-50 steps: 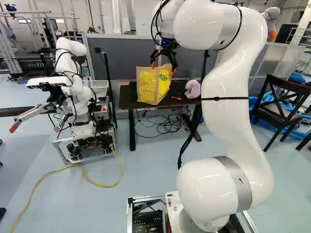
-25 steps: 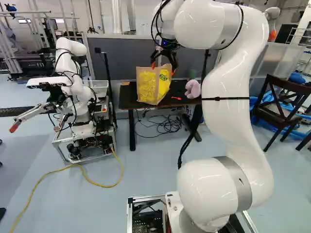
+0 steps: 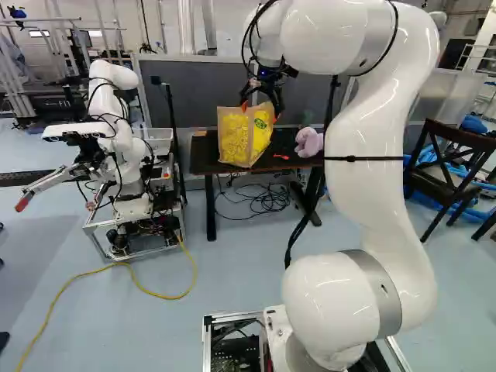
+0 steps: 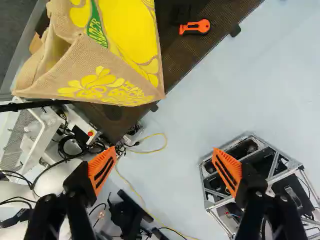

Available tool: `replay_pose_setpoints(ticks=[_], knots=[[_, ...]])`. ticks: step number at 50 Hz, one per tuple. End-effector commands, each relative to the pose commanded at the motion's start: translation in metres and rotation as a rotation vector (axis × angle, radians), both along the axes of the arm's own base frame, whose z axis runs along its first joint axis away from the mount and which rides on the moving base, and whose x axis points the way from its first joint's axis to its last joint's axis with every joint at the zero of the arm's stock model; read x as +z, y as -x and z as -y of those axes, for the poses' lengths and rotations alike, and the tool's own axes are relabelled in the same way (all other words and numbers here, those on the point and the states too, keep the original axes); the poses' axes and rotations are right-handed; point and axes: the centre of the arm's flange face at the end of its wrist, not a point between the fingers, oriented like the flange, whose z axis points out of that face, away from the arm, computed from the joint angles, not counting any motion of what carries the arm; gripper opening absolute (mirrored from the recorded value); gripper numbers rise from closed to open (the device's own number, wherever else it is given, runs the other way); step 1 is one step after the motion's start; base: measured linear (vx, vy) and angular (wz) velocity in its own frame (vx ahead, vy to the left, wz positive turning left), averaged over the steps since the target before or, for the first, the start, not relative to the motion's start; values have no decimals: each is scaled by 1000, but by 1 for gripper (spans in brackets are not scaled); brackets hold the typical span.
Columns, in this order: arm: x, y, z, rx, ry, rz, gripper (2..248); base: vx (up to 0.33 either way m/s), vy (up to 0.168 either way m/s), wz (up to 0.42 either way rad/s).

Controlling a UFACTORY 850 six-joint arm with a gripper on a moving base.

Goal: Pick up the bag on the ground and place it on the table

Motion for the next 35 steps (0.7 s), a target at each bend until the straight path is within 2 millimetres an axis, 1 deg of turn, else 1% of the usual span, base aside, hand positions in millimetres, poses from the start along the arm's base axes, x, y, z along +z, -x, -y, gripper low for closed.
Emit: replay_pose_setpoints(ticks=[19, 35], knots=[[-17, 11, 2, 38, 16, 71, 247, 0, 0, 0], [-37, 27, 4, 79, 38, 148, 247, 0, 0, 0]])
